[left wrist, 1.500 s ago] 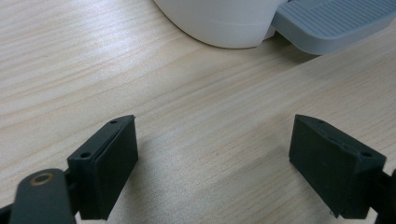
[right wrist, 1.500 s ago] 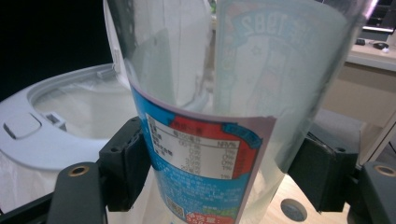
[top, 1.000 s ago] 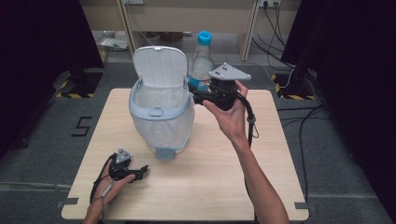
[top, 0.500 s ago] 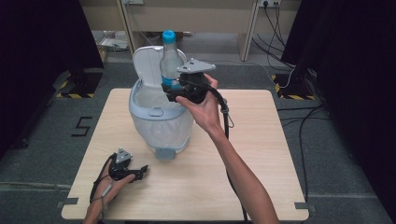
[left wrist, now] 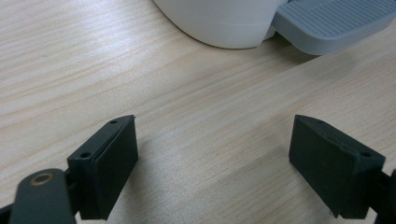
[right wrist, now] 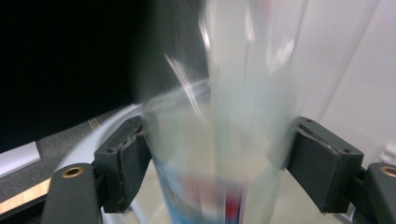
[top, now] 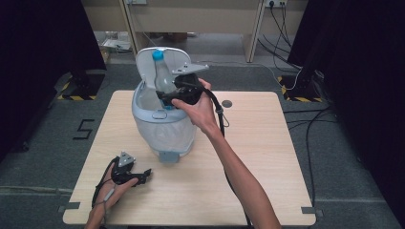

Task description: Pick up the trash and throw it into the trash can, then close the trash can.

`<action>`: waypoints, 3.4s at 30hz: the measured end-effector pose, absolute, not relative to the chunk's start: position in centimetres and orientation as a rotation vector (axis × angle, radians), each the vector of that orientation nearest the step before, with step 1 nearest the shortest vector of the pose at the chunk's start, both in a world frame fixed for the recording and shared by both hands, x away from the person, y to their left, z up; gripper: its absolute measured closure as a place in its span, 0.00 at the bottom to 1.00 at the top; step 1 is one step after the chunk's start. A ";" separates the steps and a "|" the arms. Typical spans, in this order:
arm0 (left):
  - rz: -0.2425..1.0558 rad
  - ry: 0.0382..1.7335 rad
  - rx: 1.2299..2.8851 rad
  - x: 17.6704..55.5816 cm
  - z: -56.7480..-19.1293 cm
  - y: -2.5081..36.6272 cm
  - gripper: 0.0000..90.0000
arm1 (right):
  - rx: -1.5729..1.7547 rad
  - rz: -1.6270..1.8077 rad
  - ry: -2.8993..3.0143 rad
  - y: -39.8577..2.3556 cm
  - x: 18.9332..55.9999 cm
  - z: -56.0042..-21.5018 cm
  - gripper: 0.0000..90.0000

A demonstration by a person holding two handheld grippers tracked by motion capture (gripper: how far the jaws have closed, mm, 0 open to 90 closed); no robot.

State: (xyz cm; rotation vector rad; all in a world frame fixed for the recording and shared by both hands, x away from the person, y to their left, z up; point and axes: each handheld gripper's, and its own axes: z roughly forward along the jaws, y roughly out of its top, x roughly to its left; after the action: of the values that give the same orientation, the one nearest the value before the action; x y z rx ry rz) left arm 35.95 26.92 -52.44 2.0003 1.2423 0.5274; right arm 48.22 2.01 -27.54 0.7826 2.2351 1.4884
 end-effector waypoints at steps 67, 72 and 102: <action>0.530 1.244 2.001 36.0 -52.4 26.8 0.17 | 0.902 1.547 1.932 -7.7 54.0 -28.1 0.95; 0.528 1.246 1.999 36.0 -52.4 26.8 0.17 | 0.903 1.531 1.944 -7.0 54.9 -28.5 0.95; 0.531 1.245 2.000 36.0 -52.4 26.8 0.17 | 0.771 1.781 2.067 -5.0 54.8 -28.8 0.93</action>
State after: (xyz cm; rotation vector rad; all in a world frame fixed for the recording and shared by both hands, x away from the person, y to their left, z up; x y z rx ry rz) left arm 36.01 26.78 -52.44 2.0001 1.2448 0.5308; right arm 54.85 -5.01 -28.85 0.7709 2.0666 1.7808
